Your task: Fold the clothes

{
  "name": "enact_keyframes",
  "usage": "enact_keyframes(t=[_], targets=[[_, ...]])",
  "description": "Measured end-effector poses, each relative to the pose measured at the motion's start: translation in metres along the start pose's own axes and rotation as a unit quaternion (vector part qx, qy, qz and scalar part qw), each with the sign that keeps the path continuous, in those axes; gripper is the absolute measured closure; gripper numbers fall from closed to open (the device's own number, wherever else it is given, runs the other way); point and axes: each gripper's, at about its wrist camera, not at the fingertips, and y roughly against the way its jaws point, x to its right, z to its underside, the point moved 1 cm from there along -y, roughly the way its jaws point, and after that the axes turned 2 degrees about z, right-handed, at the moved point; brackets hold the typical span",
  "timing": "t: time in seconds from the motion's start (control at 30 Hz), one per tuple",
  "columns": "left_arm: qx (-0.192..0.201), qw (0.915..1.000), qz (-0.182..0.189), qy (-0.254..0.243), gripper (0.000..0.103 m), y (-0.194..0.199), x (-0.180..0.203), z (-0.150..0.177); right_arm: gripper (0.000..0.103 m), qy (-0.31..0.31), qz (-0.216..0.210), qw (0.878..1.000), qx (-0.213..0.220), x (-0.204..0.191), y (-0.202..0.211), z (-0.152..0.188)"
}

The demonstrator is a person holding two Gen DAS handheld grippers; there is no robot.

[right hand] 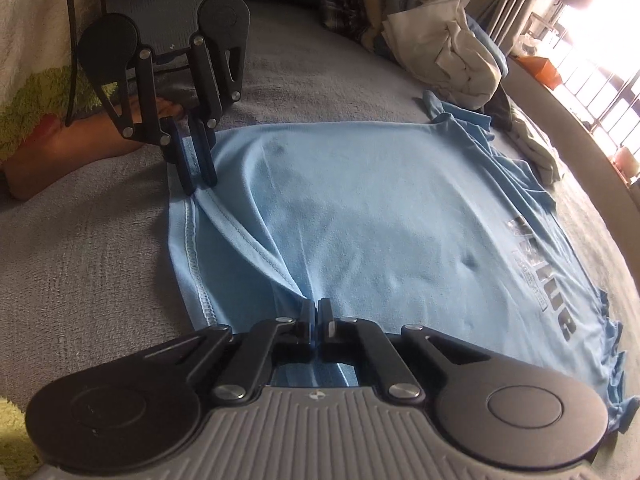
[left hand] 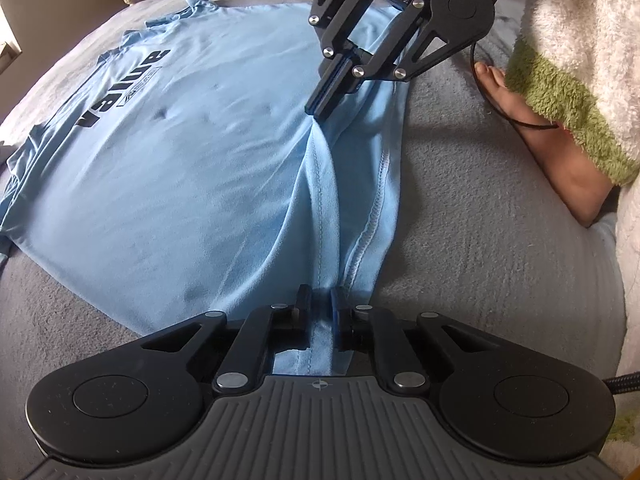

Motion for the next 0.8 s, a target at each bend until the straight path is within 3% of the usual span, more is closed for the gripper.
enact_keyframes(t=[0.17,0.53,0.7,0.8], targets=[[0.007,1.0000,-0.001,-0.003,0.102,0.013,0.001,0.002,0.103,-0.015,-0.021,1.000,0.013,-0.005,0.013,-0.002],[-0.030,0.9995,-0.004,-0.010,0.102,0.012,0.008,0.014,0.103,-0.023,-0.065,0.998,-0.013,-0.031,0.005,0.002],[-0.047,0.9987,0.014,0.012,0.099,0.011,0.004,0.016,0.102,-0.103,-0.072,0.991,-0.037,-0.029,0.009,0.012],[-0.049,0.9972,0.037,0.042,0.094,0.017,-0.004,0.015,0.102,-0.199,-0.059,0.977,-0.041,-0.010,0.026,0.034]])
